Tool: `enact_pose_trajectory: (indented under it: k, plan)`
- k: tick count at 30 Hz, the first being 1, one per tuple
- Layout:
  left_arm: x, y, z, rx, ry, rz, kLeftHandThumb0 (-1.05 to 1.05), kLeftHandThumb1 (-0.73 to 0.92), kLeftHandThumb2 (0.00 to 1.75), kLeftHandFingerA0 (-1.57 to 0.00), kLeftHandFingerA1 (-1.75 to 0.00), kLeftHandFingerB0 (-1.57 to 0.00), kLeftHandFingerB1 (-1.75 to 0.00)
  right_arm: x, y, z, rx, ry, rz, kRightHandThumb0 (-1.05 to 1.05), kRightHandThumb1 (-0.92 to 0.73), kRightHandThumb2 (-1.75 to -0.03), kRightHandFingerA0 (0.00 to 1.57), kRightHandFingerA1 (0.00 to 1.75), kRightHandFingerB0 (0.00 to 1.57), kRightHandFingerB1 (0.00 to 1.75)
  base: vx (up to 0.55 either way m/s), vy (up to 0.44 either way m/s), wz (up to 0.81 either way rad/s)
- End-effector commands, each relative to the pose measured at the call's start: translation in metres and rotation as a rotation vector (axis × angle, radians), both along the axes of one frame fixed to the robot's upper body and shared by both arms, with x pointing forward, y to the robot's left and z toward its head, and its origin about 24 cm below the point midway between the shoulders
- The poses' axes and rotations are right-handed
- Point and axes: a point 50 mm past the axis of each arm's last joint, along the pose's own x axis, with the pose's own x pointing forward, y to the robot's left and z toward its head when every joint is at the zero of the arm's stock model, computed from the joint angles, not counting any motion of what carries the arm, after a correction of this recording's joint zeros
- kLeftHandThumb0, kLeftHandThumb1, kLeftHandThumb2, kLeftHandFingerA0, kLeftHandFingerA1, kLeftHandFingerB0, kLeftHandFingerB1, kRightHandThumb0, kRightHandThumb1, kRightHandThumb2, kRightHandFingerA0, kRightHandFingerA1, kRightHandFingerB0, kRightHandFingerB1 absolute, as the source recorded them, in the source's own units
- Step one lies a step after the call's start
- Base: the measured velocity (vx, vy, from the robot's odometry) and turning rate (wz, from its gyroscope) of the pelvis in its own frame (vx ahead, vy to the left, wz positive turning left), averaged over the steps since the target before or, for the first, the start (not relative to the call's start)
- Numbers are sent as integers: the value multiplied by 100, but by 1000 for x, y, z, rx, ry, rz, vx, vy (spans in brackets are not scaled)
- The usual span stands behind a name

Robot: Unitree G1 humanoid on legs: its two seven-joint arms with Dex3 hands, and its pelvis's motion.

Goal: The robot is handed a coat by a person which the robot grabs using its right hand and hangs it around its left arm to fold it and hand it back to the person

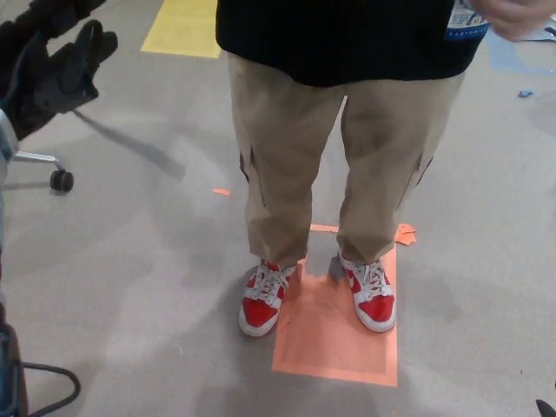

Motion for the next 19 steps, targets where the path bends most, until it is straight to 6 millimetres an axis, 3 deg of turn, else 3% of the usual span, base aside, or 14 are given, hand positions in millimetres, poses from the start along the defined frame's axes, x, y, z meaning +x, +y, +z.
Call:
enact_pose_trajectory:
  k: [1, 2, 3, 6, 13, 14, 16, 19]
  plan:
    - [-9, 5, -17, -8, 20, 0, -75, 80, 66, -10, -26, -8, -24, -7, -7, -1, 2, 19, -11, -70, -68, -103, 3, 36, 2, 29, 0, 0, 0]
    - [-9, 6, -18, -8, 25, 0, -75, 80, 66, -10, -26, -8, -24, -7, -7, -1, 2, 18, -10, -70, -68, -103, 3, 36, 2, 29, 0, 0, 0]
    - [-16, 7, -31, -14, 37, 5, -77, 64, 98, -4, -40, -3, -36, -7, -7, -1, 10, 20, -8, -70, -69, -104, 2, 34, 2, 29, 0, 0, 0]
    - [-29, 10, -52, -13, 68, 3, -72, 64, 98, -4, -38, -4, -38, -7, -8, 0, 8, 21, -15, -71, -67, -102, 4, 40, 4, 32, 0, 0, 0]
    - [-65, 17, -104, -77, 162, 17, -76, 64, 96, -7, -36, 0, -28, -7, -9, 0, 15, 19, -13, -69, -69, -102, 2, 35, 2, 30, 0, 0, 0]
    - [-79, 20, -122, -86, 206, 18, -77, 66, 98, -5, -31, -4, -25, -7, -8, 0, 9, 22, -8, -69, -69, -103, 3, 34, 2, 30, 0, 0, 0]
    - [-87, 21, -130, -85, 231, 15, -81, 69, 98, -6, -26, -5, -21, -8, -9, 0, 3, 25, -9, -75, -70, -101, 4, 30, 8, 28, 0, 0, 0]
    - [-101, 25, -147, -71, 268, 17, -77, 71, 100, -2, -27, -1, -22, -7, -8, 0, -6, 22, 2, -68, -69, -102, 2, 35, 2, 31, 0, 0, 0]
